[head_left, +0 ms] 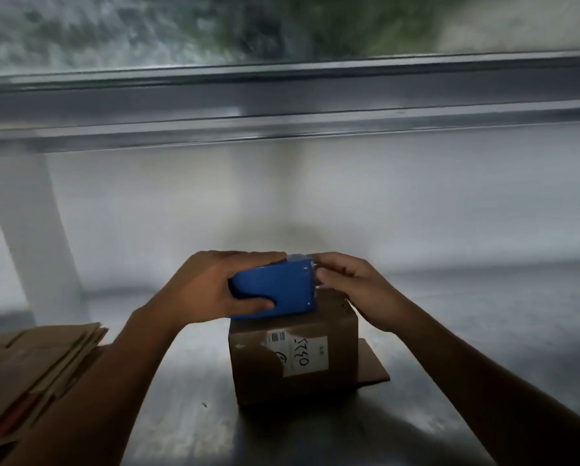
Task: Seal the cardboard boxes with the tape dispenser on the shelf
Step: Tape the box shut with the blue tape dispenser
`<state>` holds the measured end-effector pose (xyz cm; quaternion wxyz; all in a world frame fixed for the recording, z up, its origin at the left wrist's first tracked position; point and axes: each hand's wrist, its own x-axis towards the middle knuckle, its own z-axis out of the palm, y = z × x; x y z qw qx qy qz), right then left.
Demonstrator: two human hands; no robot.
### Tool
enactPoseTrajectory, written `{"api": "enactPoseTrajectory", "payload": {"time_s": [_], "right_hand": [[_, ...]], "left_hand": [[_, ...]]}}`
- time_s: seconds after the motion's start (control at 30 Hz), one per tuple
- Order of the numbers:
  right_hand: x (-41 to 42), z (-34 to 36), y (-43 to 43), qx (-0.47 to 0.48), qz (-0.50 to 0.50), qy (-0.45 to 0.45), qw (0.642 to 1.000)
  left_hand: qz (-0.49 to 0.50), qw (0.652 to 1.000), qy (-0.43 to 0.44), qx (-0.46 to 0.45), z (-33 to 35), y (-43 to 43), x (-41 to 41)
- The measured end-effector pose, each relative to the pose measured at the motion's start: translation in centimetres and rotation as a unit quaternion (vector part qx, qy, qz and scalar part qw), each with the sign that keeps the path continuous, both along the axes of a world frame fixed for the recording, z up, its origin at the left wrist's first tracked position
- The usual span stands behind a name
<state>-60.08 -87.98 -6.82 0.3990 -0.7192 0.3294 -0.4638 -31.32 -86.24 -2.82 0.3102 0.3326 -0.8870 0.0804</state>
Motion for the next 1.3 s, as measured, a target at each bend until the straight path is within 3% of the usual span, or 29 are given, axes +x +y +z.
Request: {"api": "enactPoseTrajectory", "payload": {"time_s": [0.33,0.77,1.03,1.17,1.3], "right_hand": [[1.3,-0.3,0.0,-0.019,-0.052,-0.034,0.998],[1.6,0.2,0.8,-0.019,-0.091,-0.043,0.995],[1.2,1.0,2.3,-0.101,-0.152,-0.013,0.983],[-1.9,2.2,2.9,-0.024,-0.197,-0.073,0.977],[-3.2,1.7,3.2,0.11,-0.179,-0.086,0.974]], "left_hand": [[-0.024,0.999,-0.011,-0.047,-0.2,-0.4,0.4],[-0.015,0.999,0.017,-0.042,-0.4,0.1,0.2],[-0.003,0.999,0.039,-0.018,-0.5,0.0,0.3],[0.003,0.999,0.035,-0.028,-0.5,0.0,0.6],[0.013,0.999,0.034,-0.037,-0.5,0.0,0.1]]}}
